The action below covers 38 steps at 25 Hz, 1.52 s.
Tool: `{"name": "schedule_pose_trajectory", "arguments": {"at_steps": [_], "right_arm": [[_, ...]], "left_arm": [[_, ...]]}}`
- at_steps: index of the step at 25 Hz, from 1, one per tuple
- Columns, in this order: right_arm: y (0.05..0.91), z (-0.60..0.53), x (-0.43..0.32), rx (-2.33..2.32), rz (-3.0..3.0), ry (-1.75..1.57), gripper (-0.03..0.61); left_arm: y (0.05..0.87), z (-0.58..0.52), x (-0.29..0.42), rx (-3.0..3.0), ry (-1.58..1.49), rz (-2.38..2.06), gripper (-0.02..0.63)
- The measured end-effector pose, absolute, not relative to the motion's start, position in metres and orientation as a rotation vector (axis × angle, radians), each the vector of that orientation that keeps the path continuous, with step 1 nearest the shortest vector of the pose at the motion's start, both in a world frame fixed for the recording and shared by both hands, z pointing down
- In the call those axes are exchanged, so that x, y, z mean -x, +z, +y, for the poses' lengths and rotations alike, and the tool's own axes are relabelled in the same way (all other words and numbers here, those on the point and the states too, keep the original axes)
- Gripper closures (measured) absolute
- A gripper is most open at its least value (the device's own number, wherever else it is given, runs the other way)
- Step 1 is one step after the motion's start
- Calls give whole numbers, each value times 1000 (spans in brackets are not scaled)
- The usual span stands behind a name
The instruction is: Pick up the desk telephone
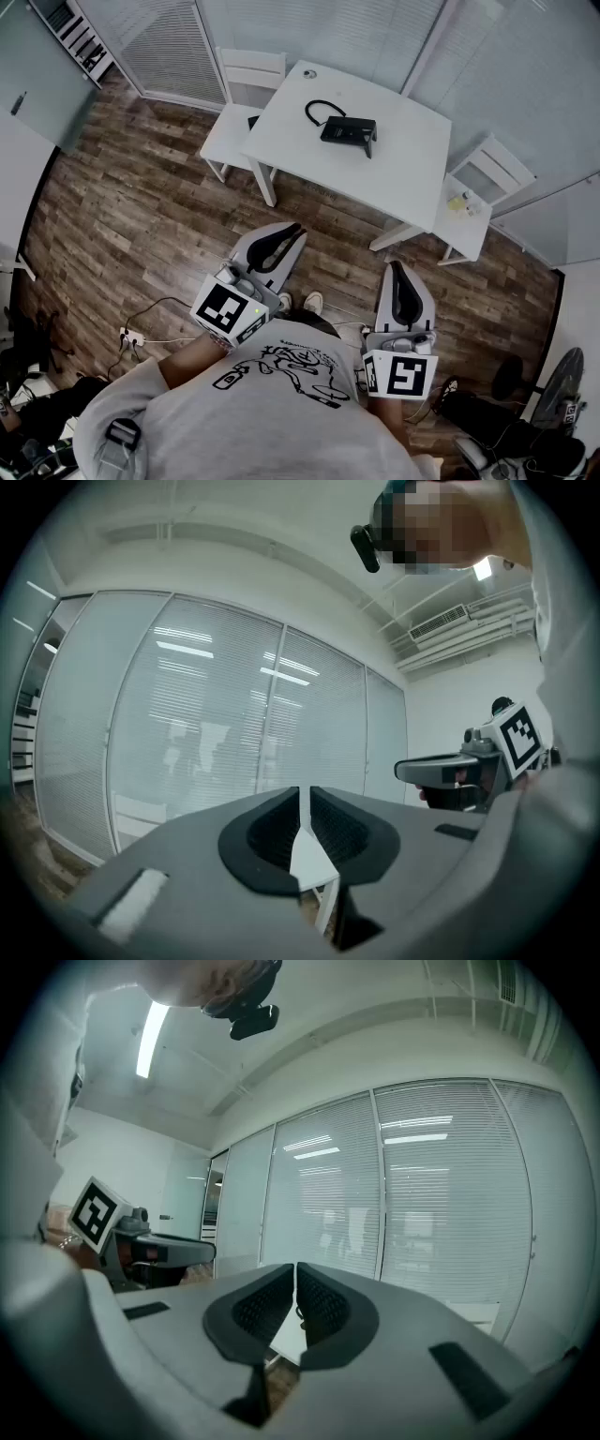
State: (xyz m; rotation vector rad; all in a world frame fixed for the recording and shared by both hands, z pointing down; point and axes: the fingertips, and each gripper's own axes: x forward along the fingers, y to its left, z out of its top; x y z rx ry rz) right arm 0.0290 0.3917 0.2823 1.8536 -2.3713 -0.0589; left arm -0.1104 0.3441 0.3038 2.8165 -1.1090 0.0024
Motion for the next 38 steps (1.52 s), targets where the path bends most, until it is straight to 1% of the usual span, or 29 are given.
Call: {"name": "schedule_pose_trajectory", "arguments": {"at_steps": [9,24,32,38], "right_arm": [[283,386,-48,-1847,-2406,-48,565],[292,353,-104,-1805,-2424,-19,565],[300,325,-107,-1776,-2429,22,565],[304,285,-99,-1766,-2423,31,565]], "left_arm": [[307,338,88,-2798,15,-1093,581],[316,310,31,-2760,10,-1090,581],[322,284,31,-2734,20,-1103,581],[330,244,37,-2719,13,-1095,581]]}}
